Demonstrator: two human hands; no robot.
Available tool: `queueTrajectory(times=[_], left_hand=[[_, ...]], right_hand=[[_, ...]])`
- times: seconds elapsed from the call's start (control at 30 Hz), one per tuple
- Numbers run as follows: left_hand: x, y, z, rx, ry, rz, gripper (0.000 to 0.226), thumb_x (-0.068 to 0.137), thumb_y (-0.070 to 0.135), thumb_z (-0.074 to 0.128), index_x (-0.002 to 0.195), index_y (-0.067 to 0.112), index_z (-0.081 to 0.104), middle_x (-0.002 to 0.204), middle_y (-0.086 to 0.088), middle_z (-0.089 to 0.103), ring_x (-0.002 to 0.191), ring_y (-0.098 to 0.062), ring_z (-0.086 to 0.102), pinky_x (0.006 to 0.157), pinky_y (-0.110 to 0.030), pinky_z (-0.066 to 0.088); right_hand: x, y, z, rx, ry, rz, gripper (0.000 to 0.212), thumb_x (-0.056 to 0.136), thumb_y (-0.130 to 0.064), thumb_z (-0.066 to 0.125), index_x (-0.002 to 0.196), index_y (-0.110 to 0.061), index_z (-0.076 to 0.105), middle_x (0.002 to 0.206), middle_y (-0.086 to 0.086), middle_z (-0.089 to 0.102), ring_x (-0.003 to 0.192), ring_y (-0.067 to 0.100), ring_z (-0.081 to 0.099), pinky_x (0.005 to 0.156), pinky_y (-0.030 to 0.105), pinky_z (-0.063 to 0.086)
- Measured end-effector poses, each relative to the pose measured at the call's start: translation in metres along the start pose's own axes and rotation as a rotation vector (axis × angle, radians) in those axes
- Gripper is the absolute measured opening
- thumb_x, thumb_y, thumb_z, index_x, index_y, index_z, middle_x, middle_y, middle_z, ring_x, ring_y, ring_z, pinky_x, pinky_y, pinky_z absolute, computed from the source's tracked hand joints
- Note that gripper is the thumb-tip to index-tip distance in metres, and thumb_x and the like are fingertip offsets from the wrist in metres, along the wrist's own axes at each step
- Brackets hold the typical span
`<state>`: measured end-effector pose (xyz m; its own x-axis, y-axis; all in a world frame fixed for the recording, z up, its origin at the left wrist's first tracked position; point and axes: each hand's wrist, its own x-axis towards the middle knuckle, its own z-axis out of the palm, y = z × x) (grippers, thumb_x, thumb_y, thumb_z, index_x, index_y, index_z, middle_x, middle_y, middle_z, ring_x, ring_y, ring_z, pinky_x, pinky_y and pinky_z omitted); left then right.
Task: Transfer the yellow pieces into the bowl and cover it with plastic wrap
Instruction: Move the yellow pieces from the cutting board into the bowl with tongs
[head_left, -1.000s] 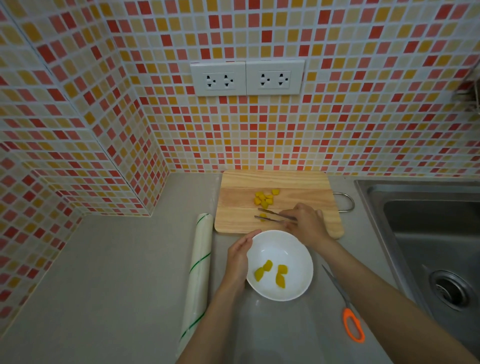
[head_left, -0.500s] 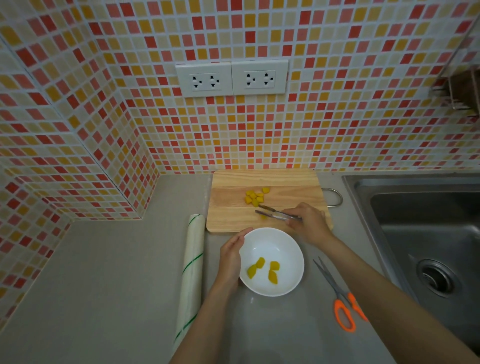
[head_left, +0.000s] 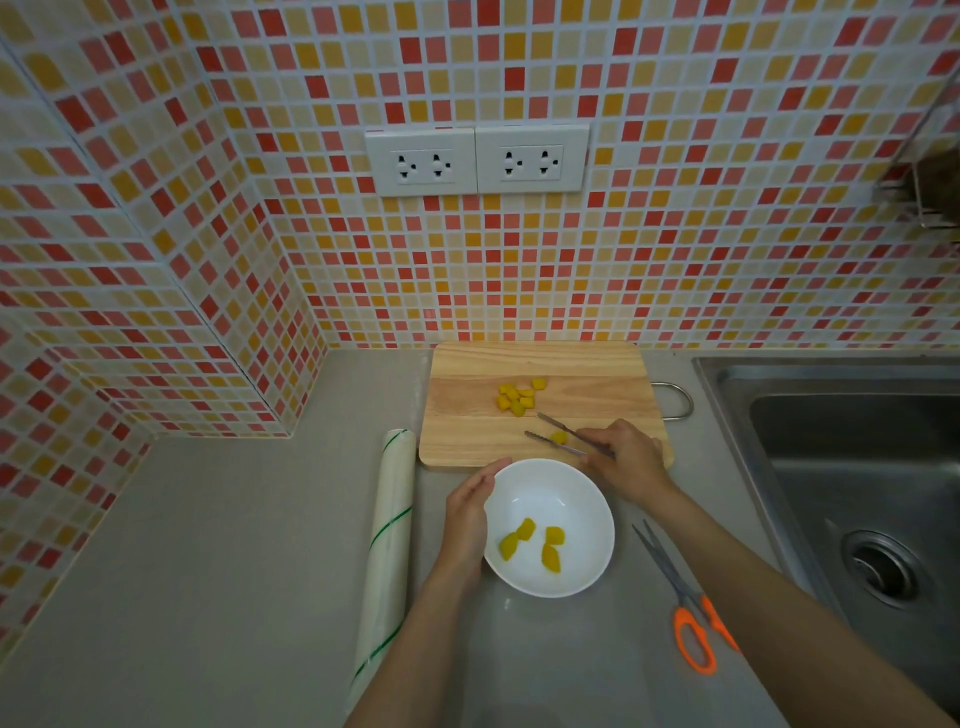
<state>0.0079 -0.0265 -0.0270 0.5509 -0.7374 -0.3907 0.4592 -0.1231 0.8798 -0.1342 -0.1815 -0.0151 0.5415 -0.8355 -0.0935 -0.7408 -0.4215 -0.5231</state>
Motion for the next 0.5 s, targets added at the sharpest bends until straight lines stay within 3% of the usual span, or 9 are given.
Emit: queueTrajectory(times=[0.17,0.37,0.43,0.5], left_hand=[[0.003,-0.001,0.0,0.013,-0.001,0.007,0.033,0.091,0.008,0.048,0.086,0.025,0.076,0.096,0.005,0.074,0.105,-0.028,0.063,0.096,-0.045,0.048],[0.005,-0.003,0.0,0.024,-0.004,0.008,0.035,0.091,0.008,0.047,0.085,0.025,0.077,0.102,-0.001,0.073,0.112,-0.033,0.06,0.103,-0.052,0.044],[0.005,-0.002,0.0,0.027,-0.001,0.002,0.033,0.091,0.008,0.047,0.086,0.024,0.076,0.103,-0.002,0.072,0.112,-0.033,0.061,0.103,-0.053,0.043],[0.005,-0.004,0.0,0.014,0.002,0.001,0.031,0.091,0.008,0.048,0.087,0.022,0.076,0.104,-0.006,0.073,0.112,-0.035,0.061,0.102,-0.054,0.043]], right_hand=[[-0.003,0.009,0.002,-0.001,0.014,0.006,0.032,0.084,-0.021,0.061,0.115,-0.028,0.065,0.085,0.003,0.049,0.095,0.029,0.057,0.083,0.038,0.034],[-0.01,0.008,-0.002,0.094,0.059,-0.037,0.031,0.08,-0.014,0.066,0.11,-0.024,0.068,0.08,0.004,0.052,0.086,0.03,0.06,0.082,0.041,0.043],[-0.02,0.004,-0.01,0.171,0.084,-0.086,0.032,0.08,-0.012,0.067,0.11,-0.022,0.068,0.082,0.006,0.056,0.083,0.025,0.06,0.079,0.036,0.045],[-0.036,0.001,-0.019,0.268,0.063,-0.153,0.034,0.079,-0.012,0.068,0.111,-0.024,0.067,0.083,0.003,0.058,0.081,0.016,0.059,0.078,0.021,0.043]])
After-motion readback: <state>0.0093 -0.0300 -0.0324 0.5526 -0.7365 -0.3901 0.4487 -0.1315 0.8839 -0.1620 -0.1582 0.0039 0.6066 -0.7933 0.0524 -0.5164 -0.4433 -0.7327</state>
